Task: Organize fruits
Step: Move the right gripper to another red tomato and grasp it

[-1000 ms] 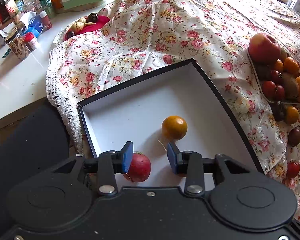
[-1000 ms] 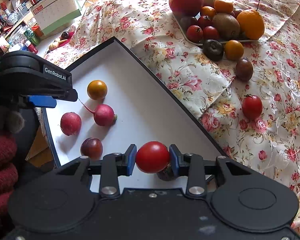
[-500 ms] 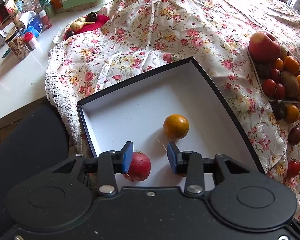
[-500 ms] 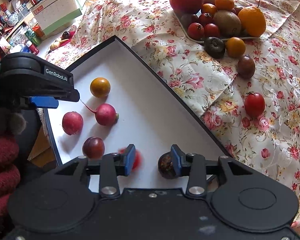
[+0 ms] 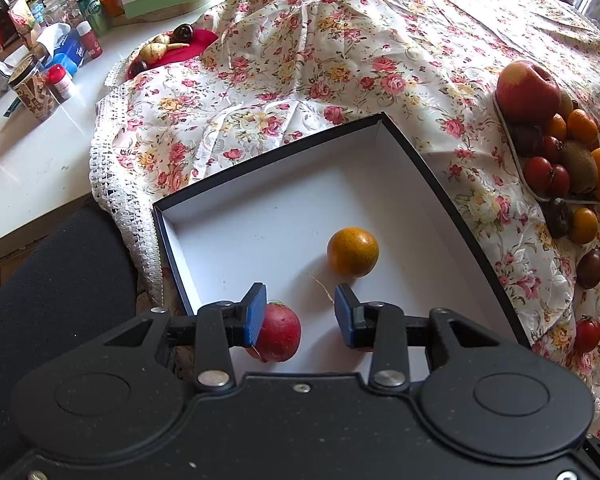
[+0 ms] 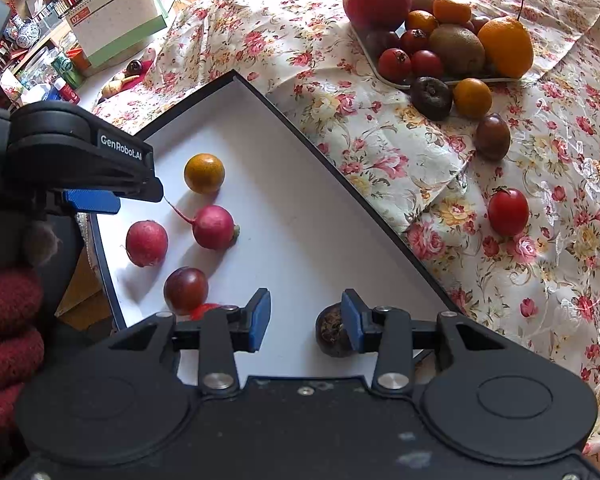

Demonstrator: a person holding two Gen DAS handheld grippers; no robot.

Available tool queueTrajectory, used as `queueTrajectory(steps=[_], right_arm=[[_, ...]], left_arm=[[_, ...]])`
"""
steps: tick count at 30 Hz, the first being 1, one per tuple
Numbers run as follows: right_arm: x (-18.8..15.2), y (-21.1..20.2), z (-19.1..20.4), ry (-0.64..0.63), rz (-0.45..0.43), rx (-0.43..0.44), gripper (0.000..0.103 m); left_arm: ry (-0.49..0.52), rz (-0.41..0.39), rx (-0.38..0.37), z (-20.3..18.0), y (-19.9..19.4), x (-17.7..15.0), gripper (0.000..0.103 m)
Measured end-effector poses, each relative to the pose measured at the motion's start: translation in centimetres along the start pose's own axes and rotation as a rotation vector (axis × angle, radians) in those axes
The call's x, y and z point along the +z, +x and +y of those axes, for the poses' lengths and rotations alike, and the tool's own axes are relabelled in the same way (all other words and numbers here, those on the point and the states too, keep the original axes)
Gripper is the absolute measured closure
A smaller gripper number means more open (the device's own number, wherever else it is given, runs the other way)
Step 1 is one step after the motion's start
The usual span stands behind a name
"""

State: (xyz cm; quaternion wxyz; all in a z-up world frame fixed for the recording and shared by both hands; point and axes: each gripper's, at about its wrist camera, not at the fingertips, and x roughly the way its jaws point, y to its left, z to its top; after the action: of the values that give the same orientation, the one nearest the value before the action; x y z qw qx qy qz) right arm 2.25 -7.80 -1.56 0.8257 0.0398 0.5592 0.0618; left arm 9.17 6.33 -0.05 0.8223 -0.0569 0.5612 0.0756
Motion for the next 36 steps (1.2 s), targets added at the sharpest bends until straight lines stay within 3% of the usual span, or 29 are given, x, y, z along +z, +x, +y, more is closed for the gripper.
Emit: queueTrajectory(steps=[4,12,19,24,28,32,36], right_arm=[[0.2,-0.8,-0.1,-0.007,-0.050,-0.041,0.062],[0.7,-2.9,-1.2,-0.042,-0.220,-0.209,0.061],[1.7,-3.2,-3.5,0.009,-0.215,-0.259,0.059],[2.5,-3.2,-6.1,0.062,-0.183,-0.219,0.058],[3.4,-3.4,-8.4,0.101,-0.163,-0.219,0.052],[4.1,-4.4,-11.5,0.167,-0.187,-0.272,0.037],[4.6,-5.2,-15.0,0.268,-0.199,-0.287,0.034]], left_arm=[[-0.001,0.000,0.000,0.0,0.0,0.0,0.057],[0.007,0.000,0.002,-0.1,0.0,0.0,0.057],[0.023,0.001,0.005,-0.4,0.0,-0.1,0.057],[0.032,0.002,0.007,-0.6,0.0,-0.2,0.057],[0.042,0.005,0.011,-0.7,0.1,-0.2,0.057],[0.051,0.005,0.008,-1.0,0.1,-0.3,0.057],[0.077,0.001,0.002,-1.7,0.0,-0.5,0.057]])
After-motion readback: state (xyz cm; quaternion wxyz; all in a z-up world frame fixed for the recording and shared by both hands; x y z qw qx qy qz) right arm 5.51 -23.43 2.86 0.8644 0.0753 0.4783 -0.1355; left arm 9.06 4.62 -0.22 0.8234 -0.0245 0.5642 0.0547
